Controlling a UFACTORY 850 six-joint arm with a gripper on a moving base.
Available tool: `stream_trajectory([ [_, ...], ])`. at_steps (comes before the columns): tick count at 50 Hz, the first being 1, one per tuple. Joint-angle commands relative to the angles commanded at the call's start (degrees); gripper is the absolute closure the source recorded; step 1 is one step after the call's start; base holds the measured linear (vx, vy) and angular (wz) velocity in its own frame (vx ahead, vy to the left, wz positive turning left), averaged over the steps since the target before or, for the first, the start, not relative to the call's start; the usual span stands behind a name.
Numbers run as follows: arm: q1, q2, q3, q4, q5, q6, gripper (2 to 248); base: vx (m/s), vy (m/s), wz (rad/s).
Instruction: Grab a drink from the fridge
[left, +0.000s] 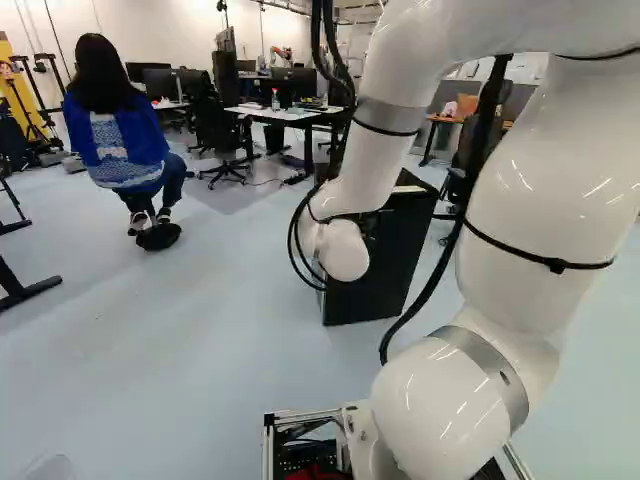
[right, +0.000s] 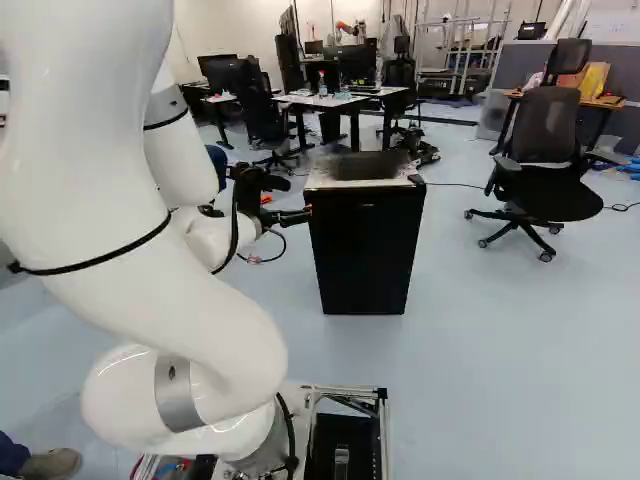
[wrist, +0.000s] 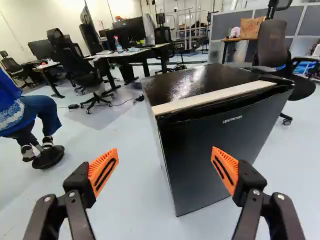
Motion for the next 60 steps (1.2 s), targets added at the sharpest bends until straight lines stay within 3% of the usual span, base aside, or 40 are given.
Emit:
stream_trajectory([
  [29, 3.83, -10.34, -6.74, 5.95, 5.34, 0.00, 3, 0.000, 0.000, 0.000],
  [60, 6.40, -21.44, -15.35, 14.61, 9.23, 0.00, 3, 0.000, 0.000, 0.000],
])
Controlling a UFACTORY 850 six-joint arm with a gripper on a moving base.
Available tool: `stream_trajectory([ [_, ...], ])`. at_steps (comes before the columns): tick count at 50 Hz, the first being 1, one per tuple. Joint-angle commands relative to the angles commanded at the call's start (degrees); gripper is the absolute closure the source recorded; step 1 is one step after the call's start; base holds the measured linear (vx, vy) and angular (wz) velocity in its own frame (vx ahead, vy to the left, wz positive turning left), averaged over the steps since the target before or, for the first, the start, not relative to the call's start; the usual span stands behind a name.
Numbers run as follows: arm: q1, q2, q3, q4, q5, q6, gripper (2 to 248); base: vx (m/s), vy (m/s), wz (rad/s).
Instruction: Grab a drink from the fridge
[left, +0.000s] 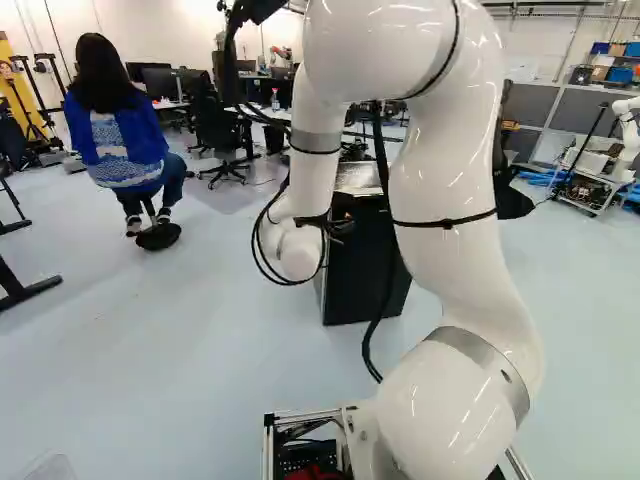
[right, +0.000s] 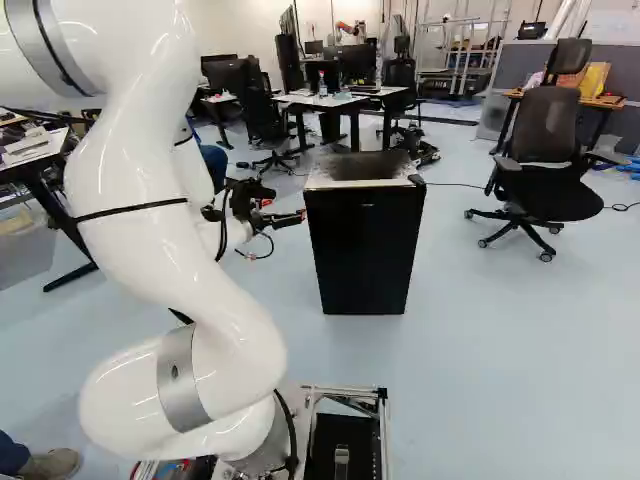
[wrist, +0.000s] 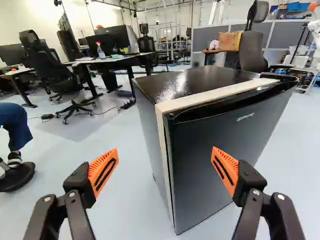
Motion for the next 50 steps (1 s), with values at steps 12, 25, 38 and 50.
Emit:
stream_trajectory([
  [12, 0.40, -4.01, -3.32, 3.98, 1.50, 0.00, 3, 0.000, 0.000, 0.000],
  [25, 0.70, -8.27, -7.00, 8.32, 3.13, 0.00, 3, 0.000, 0.000, 0.000],
  [38, 0.91, -11.89, -10.61, 12.66, 4.77, 0.00, 3, 0.000, 0.000, 0.000],
  [50, 0.81, -13.44, -13.41, 16.28, 5.71, 0.00, 3, 0.000, 0.000, 0.000],
])
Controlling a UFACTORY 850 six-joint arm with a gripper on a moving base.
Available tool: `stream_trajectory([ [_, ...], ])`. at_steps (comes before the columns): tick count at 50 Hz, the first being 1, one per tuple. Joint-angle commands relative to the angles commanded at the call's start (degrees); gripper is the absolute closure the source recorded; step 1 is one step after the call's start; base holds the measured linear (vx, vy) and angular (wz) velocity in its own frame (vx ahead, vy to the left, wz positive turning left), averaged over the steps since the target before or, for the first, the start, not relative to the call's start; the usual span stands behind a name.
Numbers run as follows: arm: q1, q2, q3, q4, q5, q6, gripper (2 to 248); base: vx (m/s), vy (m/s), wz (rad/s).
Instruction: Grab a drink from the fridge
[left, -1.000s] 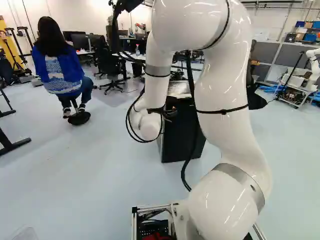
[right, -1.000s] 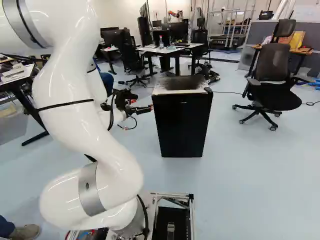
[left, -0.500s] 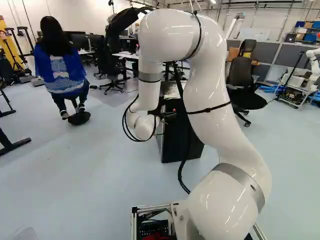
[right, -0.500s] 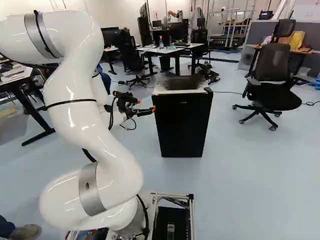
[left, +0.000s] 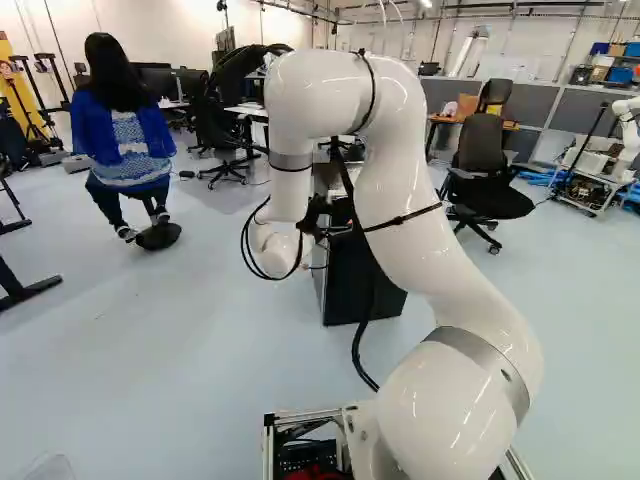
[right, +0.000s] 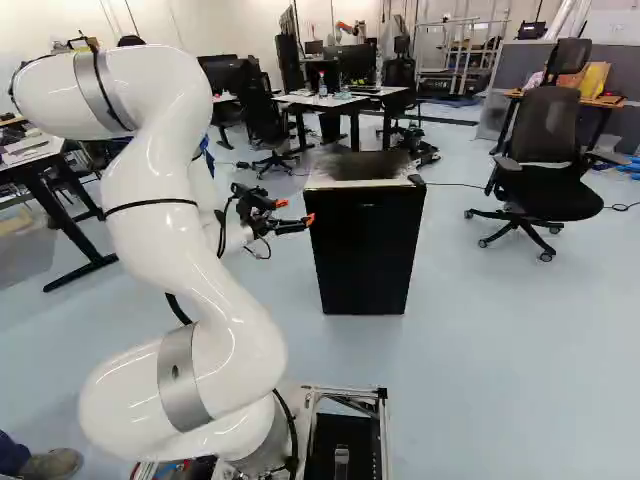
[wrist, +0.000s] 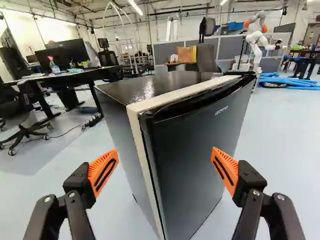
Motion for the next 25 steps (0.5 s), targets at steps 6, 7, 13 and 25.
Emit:
stream_trajectory([
  [6, -0.26, -0.76, -1.40, 1.30, 0.00, 0.00, 3, 0.000, 0.000, 0.000],
  [7, -0.33, -0.91, -1.68, 1.52, 0.00, 0.00, 3, 0.000, 0.000, 0.000],
  [13, -0.67, -1.65, -3.06, 2.60, 0.00, 0.00, 3, 0.000, 0.000, 0.000],
  [25, -1.31, -3.08, -5.73, 4.29, 0.00, 0.00, 3, 0.000, 0.000, 0.000],
])
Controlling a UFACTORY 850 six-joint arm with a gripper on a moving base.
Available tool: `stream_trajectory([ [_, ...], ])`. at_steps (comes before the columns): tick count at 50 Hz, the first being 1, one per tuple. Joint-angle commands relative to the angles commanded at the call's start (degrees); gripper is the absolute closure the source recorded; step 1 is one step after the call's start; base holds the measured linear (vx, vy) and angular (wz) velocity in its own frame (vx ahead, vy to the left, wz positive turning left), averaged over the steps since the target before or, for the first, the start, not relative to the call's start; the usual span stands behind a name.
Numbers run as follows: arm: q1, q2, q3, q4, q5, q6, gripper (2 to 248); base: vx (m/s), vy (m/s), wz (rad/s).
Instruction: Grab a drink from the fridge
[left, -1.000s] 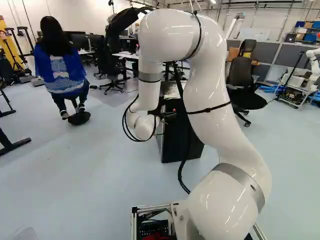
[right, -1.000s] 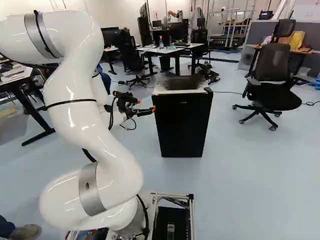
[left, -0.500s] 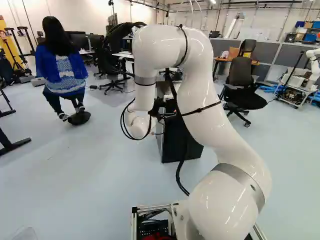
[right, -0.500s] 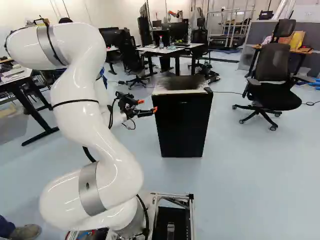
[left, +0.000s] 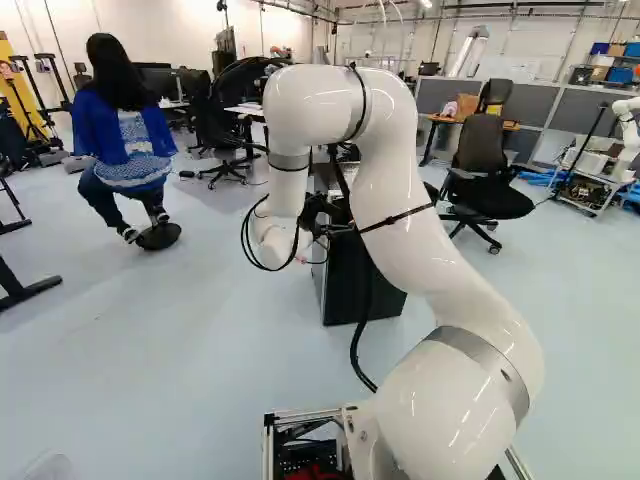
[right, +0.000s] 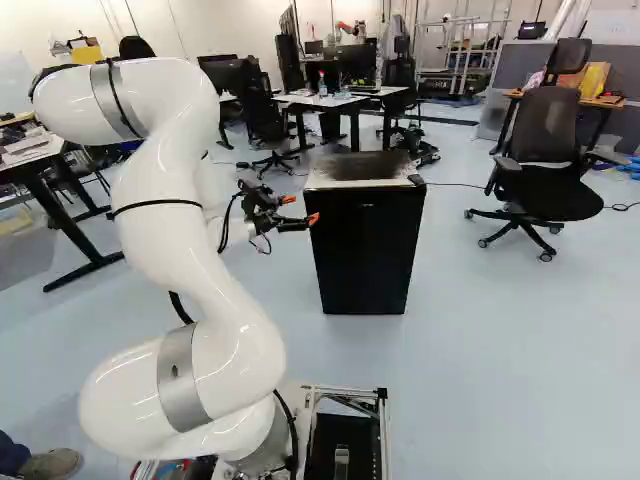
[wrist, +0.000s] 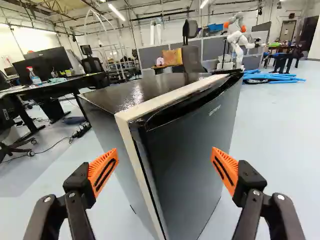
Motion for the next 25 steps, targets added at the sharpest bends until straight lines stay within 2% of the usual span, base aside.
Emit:
stream_trajectory([
  [25, -1.26, -1.12, -2.12, 2.42, 0.00, 0.00, 3, 0.000, 0.000, 0.000],
])
